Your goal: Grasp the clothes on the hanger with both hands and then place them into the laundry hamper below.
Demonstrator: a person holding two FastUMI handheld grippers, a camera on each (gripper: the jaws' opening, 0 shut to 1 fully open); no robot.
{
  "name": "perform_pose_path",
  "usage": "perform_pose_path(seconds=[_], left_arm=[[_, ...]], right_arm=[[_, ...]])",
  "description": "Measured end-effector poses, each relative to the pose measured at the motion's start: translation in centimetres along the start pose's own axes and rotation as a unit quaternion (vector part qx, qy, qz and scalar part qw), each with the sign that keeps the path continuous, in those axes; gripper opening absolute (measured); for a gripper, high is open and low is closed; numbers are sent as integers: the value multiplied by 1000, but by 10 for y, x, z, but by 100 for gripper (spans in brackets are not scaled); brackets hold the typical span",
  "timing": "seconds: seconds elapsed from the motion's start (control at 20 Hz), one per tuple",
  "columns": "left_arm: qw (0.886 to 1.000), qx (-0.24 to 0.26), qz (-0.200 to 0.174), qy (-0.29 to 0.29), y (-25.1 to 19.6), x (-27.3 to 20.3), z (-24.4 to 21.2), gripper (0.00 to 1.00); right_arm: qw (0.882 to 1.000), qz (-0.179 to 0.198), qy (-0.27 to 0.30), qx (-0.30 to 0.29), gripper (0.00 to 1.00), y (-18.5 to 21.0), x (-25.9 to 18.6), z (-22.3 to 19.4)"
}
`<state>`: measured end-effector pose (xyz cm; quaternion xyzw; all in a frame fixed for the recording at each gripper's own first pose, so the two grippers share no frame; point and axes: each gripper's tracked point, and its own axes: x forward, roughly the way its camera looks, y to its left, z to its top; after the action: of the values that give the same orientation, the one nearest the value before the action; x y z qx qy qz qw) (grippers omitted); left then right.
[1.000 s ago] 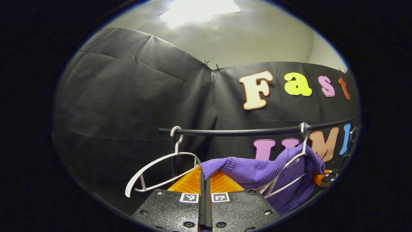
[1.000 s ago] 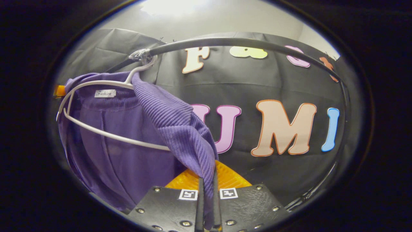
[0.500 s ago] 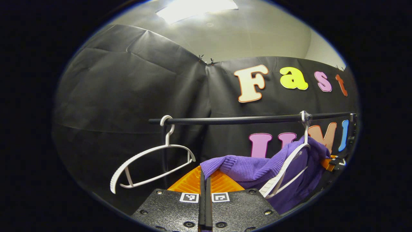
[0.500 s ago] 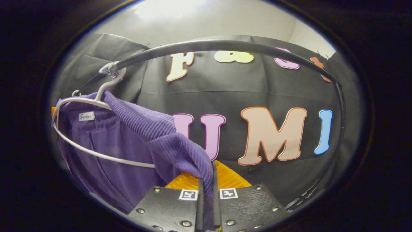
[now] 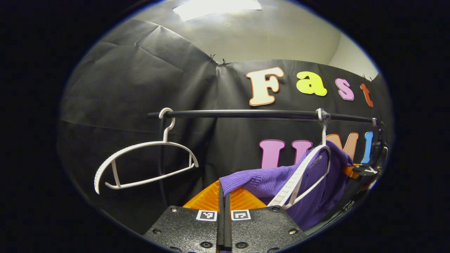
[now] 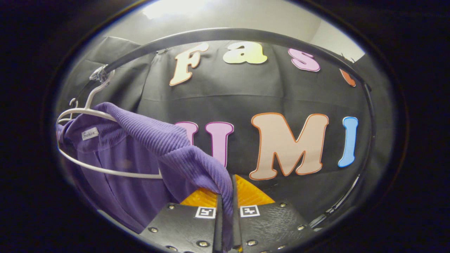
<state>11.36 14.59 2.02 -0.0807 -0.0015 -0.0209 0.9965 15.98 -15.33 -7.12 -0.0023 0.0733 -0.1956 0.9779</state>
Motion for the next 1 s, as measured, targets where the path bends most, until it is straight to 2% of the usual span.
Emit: perform_pose_path(seconds=[0.25,0.5,0.85,1.0], left_arm=[[999,-37,-16,4,-6,1,-8,0],[998,-57,-26,3,-8,2,-10,0],[998,-50,-32,5,-9,2,-8,0],[998,-47,-32,5,-9,2,-5,0]], right_arm=[[1000,-12,-15,14,11,-14,7,10],[997,-39,-65,25,11,-29,11,43],[991,-70,-116,-6,10,-32,23,56],[989,-72,-127,-6,11,-26,32,56]])
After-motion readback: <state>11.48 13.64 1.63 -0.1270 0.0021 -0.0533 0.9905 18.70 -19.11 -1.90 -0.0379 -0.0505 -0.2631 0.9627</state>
